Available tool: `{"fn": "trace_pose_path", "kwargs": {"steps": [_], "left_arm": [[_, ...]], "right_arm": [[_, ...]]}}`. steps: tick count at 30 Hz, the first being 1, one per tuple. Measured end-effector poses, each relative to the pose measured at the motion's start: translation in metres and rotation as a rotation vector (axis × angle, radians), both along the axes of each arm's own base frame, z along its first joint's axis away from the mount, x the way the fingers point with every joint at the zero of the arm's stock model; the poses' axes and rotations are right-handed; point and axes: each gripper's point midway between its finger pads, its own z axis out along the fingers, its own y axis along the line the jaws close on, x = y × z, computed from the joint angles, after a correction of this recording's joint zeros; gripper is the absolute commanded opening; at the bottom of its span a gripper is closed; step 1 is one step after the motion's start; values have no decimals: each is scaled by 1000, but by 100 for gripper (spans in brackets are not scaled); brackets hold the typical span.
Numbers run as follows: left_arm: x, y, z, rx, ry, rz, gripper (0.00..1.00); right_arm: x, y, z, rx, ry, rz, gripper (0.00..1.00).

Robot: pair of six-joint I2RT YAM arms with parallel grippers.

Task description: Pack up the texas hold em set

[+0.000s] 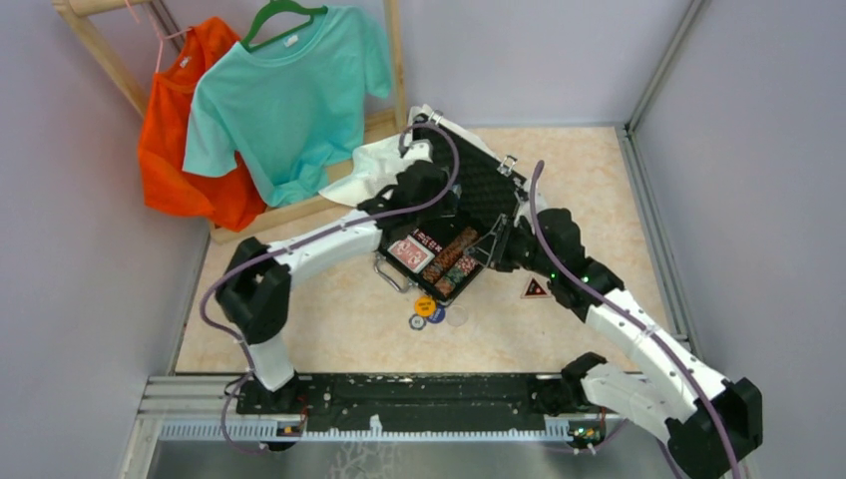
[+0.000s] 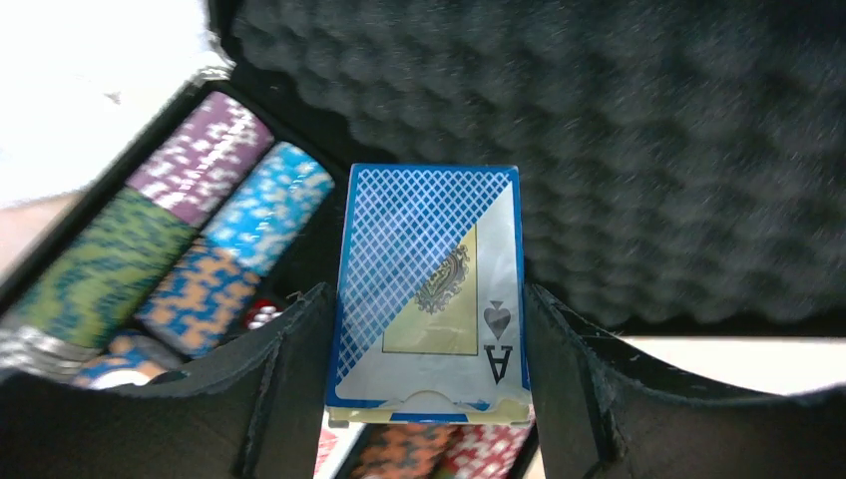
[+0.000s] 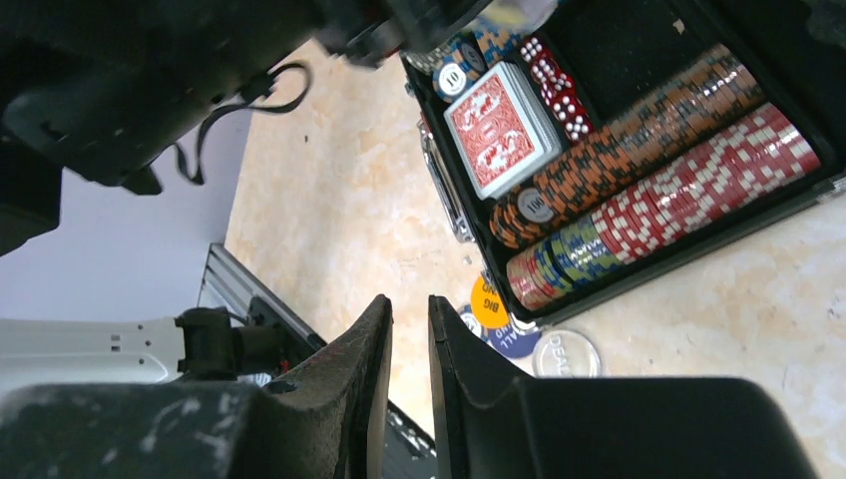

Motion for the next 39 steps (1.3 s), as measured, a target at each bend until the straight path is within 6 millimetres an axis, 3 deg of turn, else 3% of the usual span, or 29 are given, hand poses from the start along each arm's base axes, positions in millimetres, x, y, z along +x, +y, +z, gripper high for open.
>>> {"fn": "trace_pose_path", "kwargs": {"steps": [3, 6, 11, 14, 25, 39], "left_arm": [[10, -31, -4, -15, 8, 92, 0], [9, -44, -21, -11, 28, 186, 0], [-11, -34, -63, 53, 68, 360, 0], [-19, -27, -78, 93, 70, 453, 0], [-3, -27, -74, 72, -5, 626, 0], [15, -26, -93, 27, 27, 712, 1]], "right_arm": [[-8, -6, 1, -12, -3, -1, 20], [-18, -14, 7, -21, -25, -1, 20], [-32, -26, 12, -45, -54, -5, 20], [-38, -31, 8, -60, -54, -3, 20], [-46, -36, -13, -116, -8, 16, 20], [-44, -33, -28, -149, 31, 41, 20]]}}
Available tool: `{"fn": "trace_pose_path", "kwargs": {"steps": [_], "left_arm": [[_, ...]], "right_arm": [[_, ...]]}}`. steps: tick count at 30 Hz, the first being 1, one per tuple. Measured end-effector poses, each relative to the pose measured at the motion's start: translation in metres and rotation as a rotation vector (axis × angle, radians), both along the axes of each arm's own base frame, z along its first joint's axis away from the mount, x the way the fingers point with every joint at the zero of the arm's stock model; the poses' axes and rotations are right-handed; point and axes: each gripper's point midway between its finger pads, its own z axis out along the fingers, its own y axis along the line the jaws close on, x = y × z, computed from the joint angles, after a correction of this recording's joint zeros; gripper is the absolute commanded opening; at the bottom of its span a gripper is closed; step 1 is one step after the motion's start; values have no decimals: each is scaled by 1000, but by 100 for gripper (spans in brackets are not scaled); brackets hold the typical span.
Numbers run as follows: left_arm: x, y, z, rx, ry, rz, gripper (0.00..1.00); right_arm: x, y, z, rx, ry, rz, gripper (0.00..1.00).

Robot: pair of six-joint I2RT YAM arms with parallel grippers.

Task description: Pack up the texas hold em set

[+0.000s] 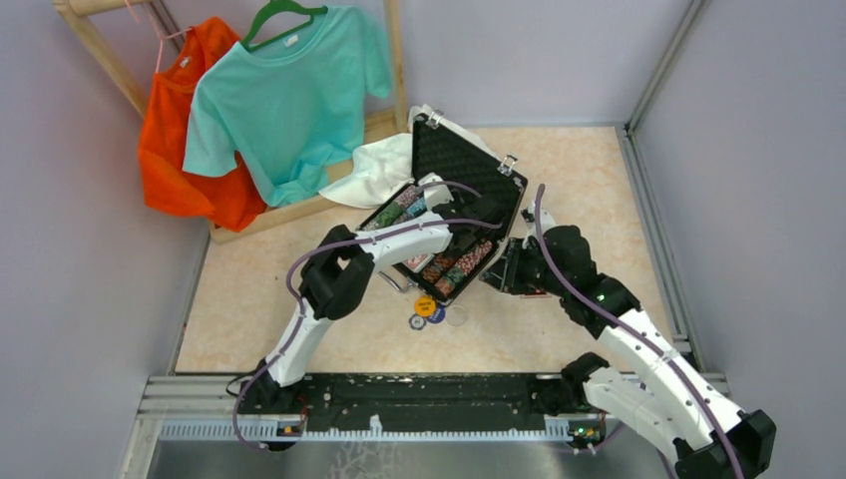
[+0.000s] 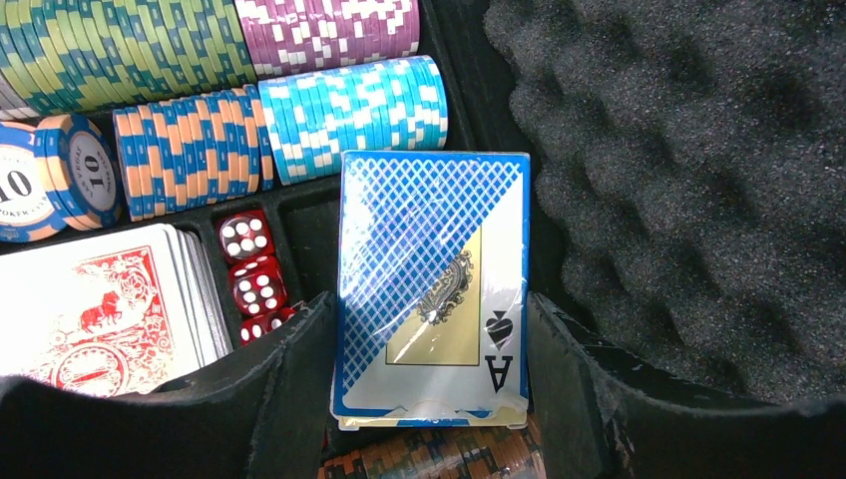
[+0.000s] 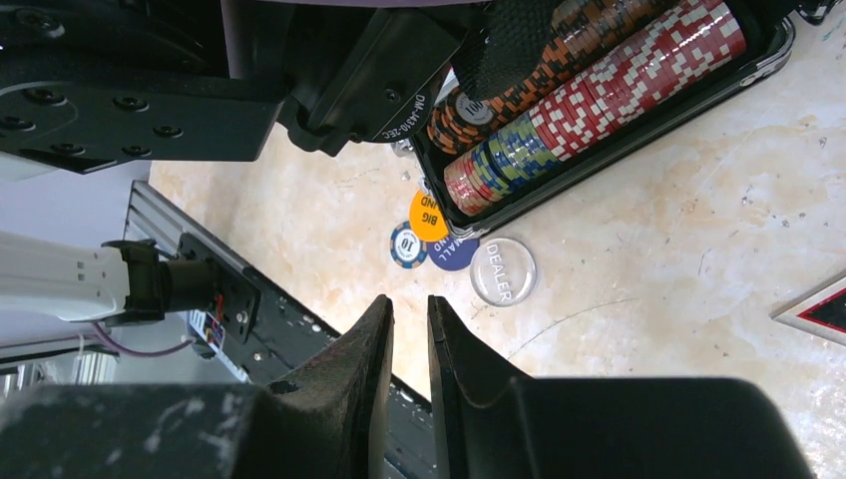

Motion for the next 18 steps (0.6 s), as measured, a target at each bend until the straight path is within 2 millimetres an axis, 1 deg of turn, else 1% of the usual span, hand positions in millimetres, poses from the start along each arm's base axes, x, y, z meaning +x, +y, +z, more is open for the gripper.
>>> {"fn": "trace_pose_path", "kwargs": {"steps": [1, 3, 6, 7, 9, 10, 11, 13, 15, 18], "left_arm": [[0, 0, -1, -3, 4, 2, 8], [-1, 0, -2, -9, 6, 8, 28], [-2, 0, -2, -17, 8, 15, 49], [-2, 0, -2, -18, 9, 15, 54], [-2, 0, -2, -16, 9, 13, 58], [-2, 0, -2, -14, 9, 12, 61], [-2, -1, -2, -11, 8, 10, 67], [-5, -3, -1, -2, 3, 2, 75], [-7, -4, 0, 17, -1, -6, 81], [-11, -6, 2, 38, -11, -19, 99]], "right_arm": [[0, 0, -1, 0, 3, 3, 19], [-1, 1, -1, 0, 6, 7, 20], [-1, 2, -2, 3, 7, 13, 20], [-2, 2, -4, 2, 10, 15, 20], [-3, 2, -9, 0, 18, 17, 19], [-4, 2, -13, -3, 24, 17, 19], [-4, 2, -15, -4, 28, 18, 19], [-5, 1, -19, -9, 36, 18, 19], [-4, 1, -20, -10, 37, 17, 20], [-3, 1, -20, -12, 36, 15, 19]]}}
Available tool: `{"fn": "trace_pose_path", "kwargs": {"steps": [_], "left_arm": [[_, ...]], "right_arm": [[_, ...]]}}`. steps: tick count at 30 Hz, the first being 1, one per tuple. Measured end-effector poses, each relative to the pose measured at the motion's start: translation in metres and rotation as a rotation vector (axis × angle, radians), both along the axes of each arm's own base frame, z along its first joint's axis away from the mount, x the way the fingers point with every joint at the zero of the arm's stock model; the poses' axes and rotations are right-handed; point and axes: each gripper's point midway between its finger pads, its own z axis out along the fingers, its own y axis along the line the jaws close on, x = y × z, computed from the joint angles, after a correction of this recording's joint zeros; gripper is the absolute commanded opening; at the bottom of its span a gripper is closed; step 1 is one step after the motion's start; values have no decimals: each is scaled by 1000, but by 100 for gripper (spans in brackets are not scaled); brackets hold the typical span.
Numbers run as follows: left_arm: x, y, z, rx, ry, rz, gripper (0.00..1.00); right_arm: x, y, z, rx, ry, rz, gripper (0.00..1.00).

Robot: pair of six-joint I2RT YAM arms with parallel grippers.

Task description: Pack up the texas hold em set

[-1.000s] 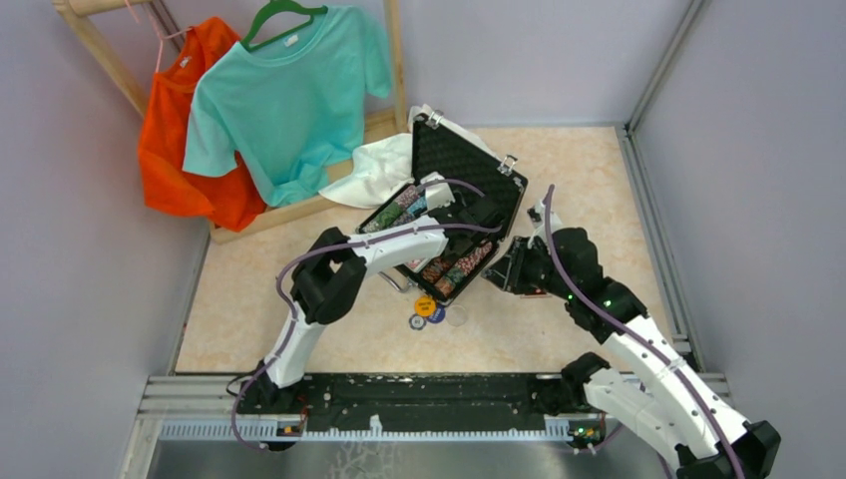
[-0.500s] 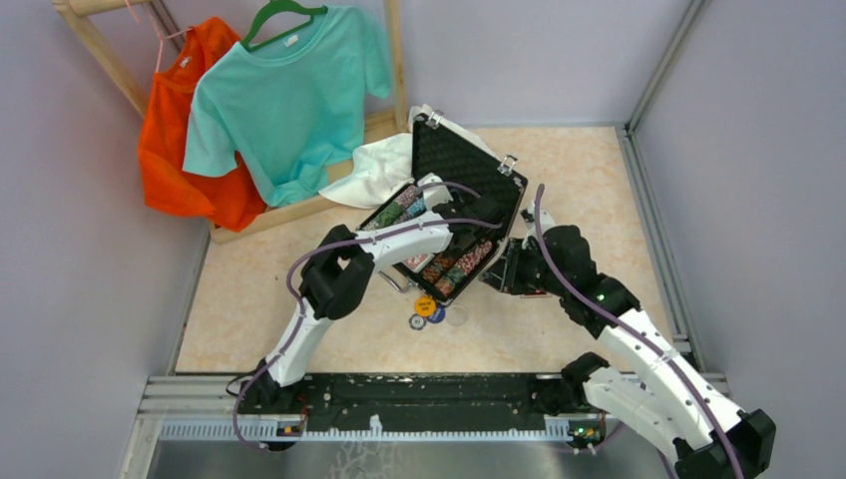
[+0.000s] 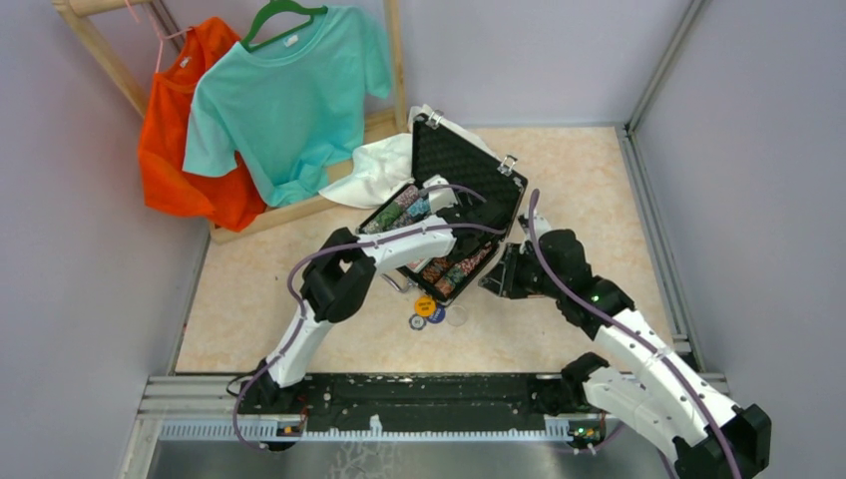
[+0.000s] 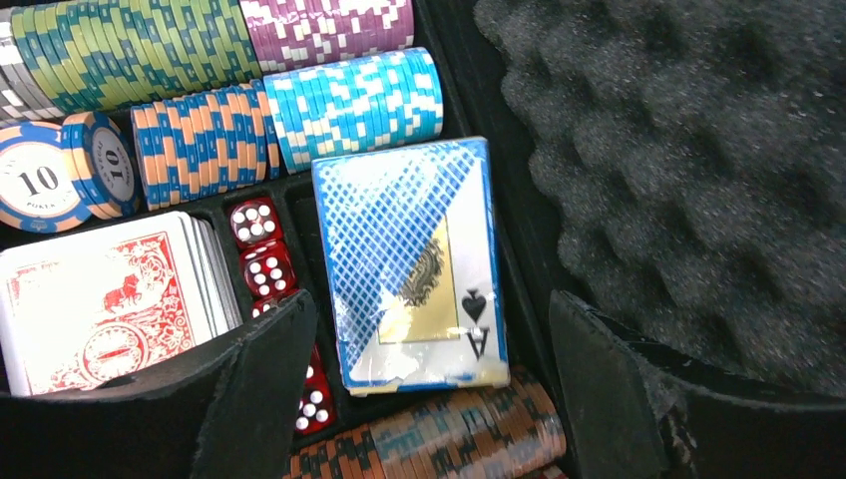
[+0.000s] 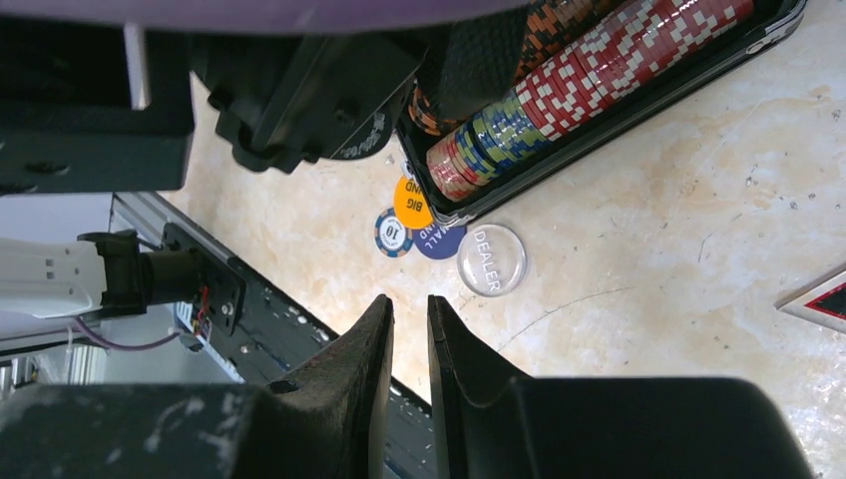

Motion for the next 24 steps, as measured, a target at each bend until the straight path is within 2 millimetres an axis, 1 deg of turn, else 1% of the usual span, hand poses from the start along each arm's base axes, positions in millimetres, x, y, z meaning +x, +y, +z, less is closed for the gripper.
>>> {"fn": "trace_pose_path", "kwargs": {"steps": [3, 7, 9, 10, 11, 14, 17, 20, 22, 24], "left_arm": [[-2, -1, 6, 16, -10, -21, 100], [-5, 2, 20, 14, -36, -41, 100], [-6, 4, 27, 8, -46, -39, 100], [-8, 5, 31, 8, -55, -39, 100], [-8, 8, 35, 9, -62, -35, 100], [-16, 22, 54, 10, -84, -27, 100], [-27, 46, 85, 6, -108, -38, 100], [-40, 79, 117, -46, -136, -48, 100], [-48, 109, 132, -77, -160, -39, 100], [-59, 141, 140, -79, -181, -28, 100]], "right_arm": [[2, 0, -2, -5, 2, -5, 19], [4, 1, -3, -7, 4, -7, 19], [7, 2, -3, -6, 0, -9, 11], [9, 2, -3, -6, -3, -13, 3], [12, 3, -4, -8, -5, -16, 0], [23, 5, -13, -34, 0, -32, 0], [39, 9, -29, -80, 28, -42, 0], [63, 20, -40, -123, 56, -39, 0], [88, 33, -41, -145, 65, -31, 0], [115, 45, -39, -158, 48, -36, 0]]}}
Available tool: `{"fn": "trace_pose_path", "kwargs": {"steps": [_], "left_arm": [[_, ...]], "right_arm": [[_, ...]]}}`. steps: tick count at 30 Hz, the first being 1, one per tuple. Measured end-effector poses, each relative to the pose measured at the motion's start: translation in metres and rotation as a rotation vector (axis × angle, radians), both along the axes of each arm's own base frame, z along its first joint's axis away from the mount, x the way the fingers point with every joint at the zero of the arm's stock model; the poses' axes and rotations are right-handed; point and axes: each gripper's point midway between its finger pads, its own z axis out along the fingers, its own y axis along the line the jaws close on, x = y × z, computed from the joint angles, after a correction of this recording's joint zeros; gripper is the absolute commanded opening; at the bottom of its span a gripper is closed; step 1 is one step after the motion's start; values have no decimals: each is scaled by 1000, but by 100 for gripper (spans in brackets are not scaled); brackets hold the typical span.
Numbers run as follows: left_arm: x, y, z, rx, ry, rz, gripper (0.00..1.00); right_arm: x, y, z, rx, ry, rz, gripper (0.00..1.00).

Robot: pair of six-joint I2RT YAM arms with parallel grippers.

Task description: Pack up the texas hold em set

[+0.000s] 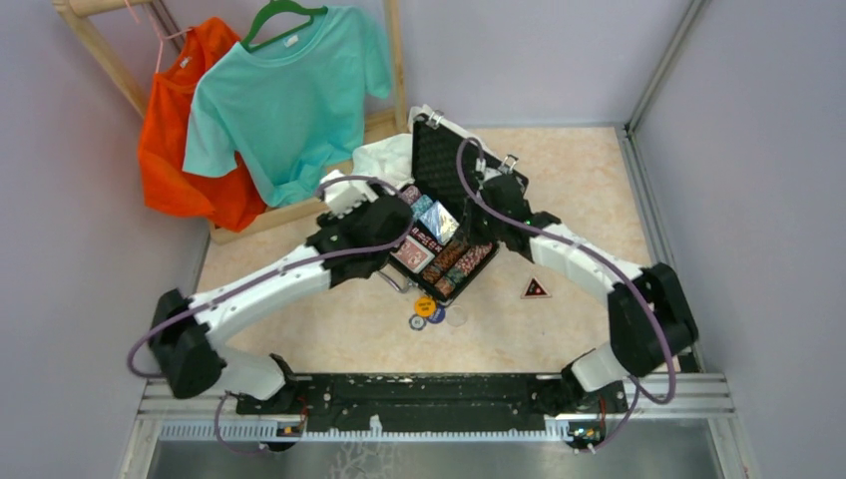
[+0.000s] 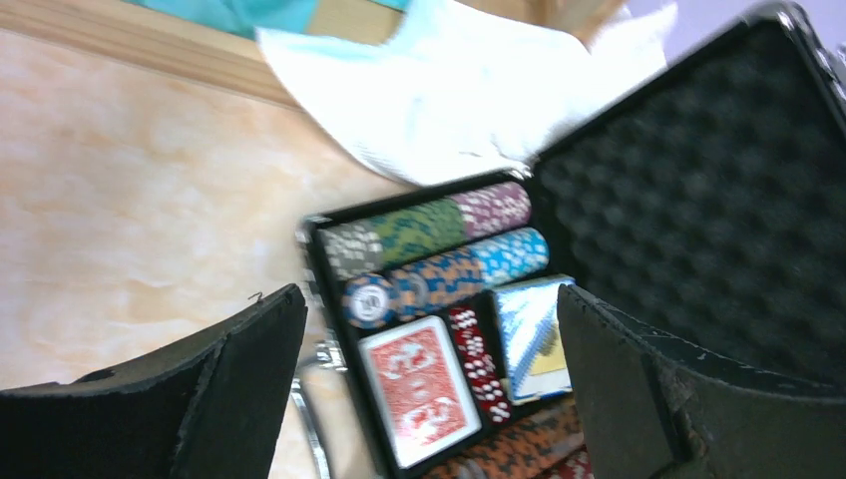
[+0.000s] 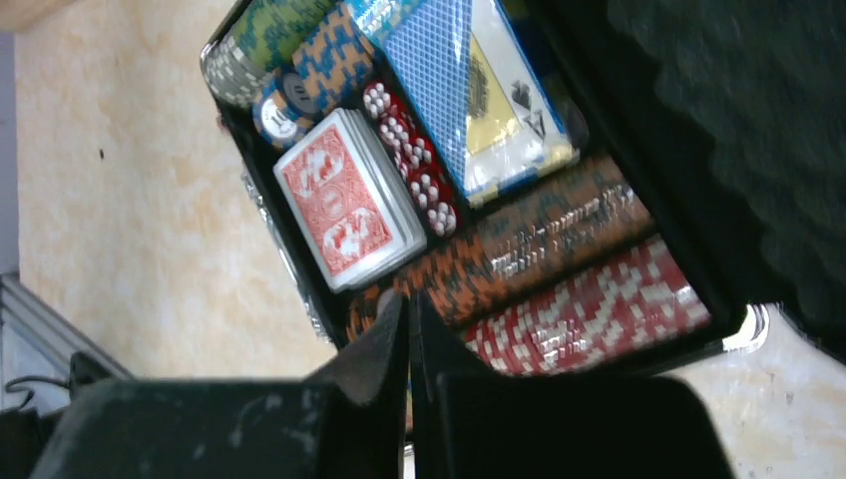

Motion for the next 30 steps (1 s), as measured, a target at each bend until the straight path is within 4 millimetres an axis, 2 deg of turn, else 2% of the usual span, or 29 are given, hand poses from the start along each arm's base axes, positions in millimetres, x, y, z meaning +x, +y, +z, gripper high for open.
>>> {"fn": "trace_pose_path", "kwargs": {"steps": [1, 3, 6, 8, 11, 15, 19, 24, 30], "left_arm": [[-5, 16, 3, 4, -7, 10, 100], [-13, 35, 8, 8, -19, 17, 100], [-25, 53, 18, 7, -40, 12, 100], [-31, 65, 22, 10, -50, 15, 100], [-35, 80, 22, 24, -51, 28, 100], [-36, 98, 14, 50, -36, 55, 100], [-38, 110, 3, 79, -13, 58, 100], [-36, 111, 0, 82, -10, 45, 100], [-33, 110, -4, 74, -6, 33, 100]], "right_arm": [[14, 6, 3, -5, -16, -4, 0], [39, 16, 7, -18, -38, -12, 0], [82, 32, 10, -39, -87, -24, 0], [113, 42, 5, -60, -125, -35, 0], [127, 43, -10, -104, -133, -45, 0], [141, 37, -30, -176, -135, -71, 0], [147, 30, -39, -231, -146, -85, 0], [148, 28, -41, -255, -156, -81, 0], [138, 41, -43, -268, -159, -55, 0]]}}
